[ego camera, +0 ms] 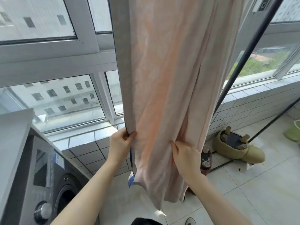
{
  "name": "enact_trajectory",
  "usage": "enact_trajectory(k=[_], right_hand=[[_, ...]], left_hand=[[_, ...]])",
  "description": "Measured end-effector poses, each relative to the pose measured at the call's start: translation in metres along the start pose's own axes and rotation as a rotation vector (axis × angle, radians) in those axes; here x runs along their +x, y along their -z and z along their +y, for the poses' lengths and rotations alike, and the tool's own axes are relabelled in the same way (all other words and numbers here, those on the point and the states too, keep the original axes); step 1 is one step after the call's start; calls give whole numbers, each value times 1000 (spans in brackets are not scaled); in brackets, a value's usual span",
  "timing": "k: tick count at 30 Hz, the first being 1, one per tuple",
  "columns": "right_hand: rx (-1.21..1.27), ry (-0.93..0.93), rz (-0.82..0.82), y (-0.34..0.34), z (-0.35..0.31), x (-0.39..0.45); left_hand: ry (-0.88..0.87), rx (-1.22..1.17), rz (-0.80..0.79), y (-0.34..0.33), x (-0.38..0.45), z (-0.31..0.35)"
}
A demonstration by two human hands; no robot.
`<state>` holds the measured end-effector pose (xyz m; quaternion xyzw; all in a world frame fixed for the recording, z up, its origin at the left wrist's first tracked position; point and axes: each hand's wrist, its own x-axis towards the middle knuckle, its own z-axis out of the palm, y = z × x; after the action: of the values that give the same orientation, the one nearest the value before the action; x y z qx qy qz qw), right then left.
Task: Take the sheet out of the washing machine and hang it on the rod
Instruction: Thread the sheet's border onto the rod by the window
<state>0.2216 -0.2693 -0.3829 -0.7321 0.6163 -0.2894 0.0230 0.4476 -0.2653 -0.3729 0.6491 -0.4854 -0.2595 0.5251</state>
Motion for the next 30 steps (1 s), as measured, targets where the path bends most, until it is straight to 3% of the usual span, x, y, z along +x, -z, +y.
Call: enact_trajectory(k=[6,8,10,12,19,22,30], right_hand=[[338,-86,142,41,-46,6],[363,119,288,49,-63,7],[368,292,317,49,-79,7],[339,330,220,45,-92,13],[54,107,-264,26,-139,35],[-6,176,-269,25,-140,43],[55,181,-258,31,-115,49]], left_hand=[[-3,-13,15,2,-5,-10],[-26,19,50,3,-12,-14],[-49,34,80,2,-21,-12],[-65,35,99,1,-28,-10],[-96,35,53,-7,-48,-21],[-143,143,-1,-8,-56,-35],[160,253,65,29,-69,-94]])
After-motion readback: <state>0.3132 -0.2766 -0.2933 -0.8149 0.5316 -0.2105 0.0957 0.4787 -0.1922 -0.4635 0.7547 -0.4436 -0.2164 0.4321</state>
